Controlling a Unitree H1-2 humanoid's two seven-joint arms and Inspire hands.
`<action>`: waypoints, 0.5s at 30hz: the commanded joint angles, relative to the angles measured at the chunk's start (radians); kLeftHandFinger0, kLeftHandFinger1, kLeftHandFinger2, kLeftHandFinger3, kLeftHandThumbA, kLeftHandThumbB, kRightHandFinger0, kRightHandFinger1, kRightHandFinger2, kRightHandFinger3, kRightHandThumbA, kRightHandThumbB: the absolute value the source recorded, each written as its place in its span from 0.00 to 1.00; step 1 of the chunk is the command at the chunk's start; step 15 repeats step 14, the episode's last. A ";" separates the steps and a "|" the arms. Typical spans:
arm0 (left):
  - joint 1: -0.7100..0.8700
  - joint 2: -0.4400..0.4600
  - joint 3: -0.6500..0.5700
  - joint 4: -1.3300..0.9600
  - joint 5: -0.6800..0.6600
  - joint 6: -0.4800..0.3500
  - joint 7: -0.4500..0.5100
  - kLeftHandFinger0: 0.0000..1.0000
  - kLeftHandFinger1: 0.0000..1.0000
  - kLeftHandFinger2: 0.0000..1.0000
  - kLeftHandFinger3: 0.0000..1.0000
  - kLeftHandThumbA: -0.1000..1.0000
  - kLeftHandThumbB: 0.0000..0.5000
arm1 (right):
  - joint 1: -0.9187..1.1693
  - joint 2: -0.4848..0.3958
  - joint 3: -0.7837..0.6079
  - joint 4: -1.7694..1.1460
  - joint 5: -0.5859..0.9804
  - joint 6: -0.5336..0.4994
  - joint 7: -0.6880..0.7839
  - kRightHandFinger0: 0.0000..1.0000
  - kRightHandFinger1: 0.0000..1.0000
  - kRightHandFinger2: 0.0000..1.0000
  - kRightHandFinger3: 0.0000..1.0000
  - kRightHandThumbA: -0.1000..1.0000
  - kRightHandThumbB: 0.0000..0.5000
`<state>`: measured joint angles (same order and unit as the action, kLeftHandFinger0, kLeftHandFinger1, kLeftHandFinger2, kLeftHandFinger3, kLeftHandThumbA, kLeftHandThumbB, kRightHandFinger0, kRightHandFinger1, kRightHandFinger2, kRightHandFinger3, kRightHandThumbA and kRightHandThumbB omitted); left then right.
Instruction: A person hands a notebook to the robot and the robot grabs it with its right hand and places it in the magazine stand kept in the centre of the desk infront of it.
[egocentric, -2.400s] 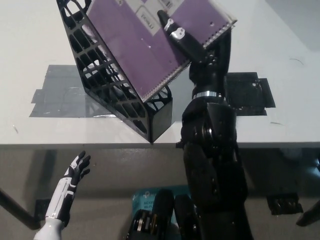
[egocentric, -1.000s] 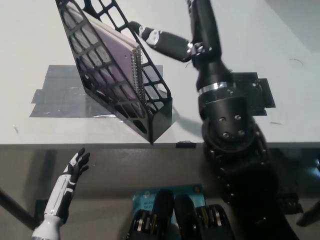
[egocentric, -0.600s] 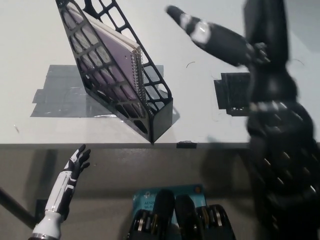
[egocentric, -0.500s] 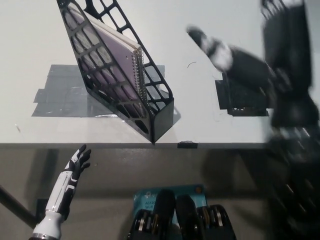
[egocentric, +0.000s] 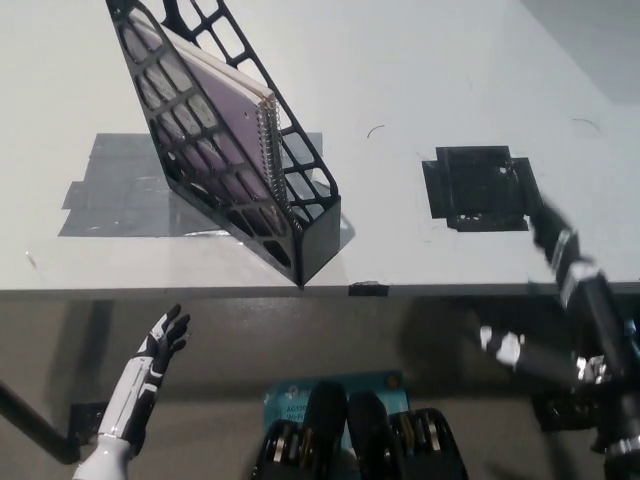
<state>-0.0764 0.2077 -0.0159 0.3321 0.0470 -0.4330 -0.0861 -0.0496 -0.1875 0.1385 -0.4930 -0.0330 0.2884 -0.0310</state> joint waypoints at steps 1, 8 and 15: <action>0.006 0.009 -0.015 0.004 -0.001 -0.037 -0.020 1.00 1.00 1.00 1.00 1.00 1.00 | 0.082 0.009 -0.011 0.162 0.071 -0.173 0.063 1.00 1.00 1.00 1.00 0.93 0.32; 0.017 0.013 -0.030 0.003 -0.005 -0.037 -0.025 1.00 1.00 1.00 1.00 1.00 1.00 | 0.067 0.028 0.002 0.331 0.060 -0.185 0.090 1.00 1.00 1.00 1.00 0.97 0.21; 0.028 0.014 -0.034 -0.007 0.002 -0.037 -0.020 1.00 1.00 1.00 1.00 1.00 1.00 | 0.045 0.016 0.022 0.380 0.037 -0.153 0.117 1.00 1.00 1.00 1.00 0.98 0.19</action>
